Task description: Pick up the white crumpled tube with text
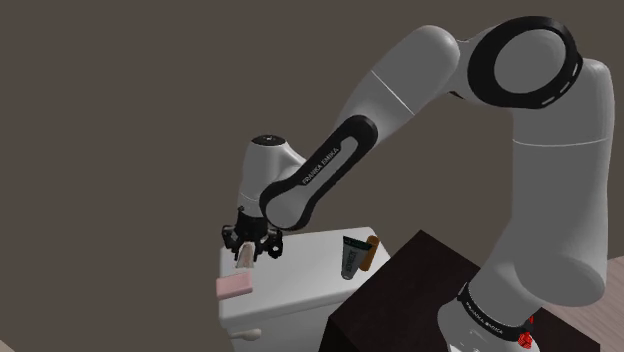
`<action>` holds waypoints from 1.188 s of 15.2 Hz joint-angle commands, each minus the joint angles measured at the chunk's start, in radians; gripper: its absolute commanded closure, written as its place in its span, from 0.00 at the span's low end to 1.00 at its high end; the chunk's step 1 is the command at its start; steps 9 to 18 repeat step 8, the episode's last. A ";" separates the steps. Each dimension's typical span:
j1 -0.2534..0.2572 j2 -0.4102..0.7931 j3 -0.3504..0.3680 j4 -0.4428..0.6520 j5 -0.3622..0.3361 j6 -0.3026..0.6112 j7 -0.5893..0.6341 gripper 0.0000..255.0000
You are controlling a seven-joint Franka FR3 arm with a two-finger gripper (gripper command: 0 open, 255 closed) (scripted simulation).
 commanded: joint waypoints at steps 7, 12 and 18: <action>-0.027 -0.082 0.034 -0.003 0.041 -0.077 -0.019 1.00; -0.027 -0.082 0.034 -0.003 0.041 -0.077 -0.019 1.00; -0.027 -0.082 0.034 -0.003 0.041 -0.077 -0.019 1.00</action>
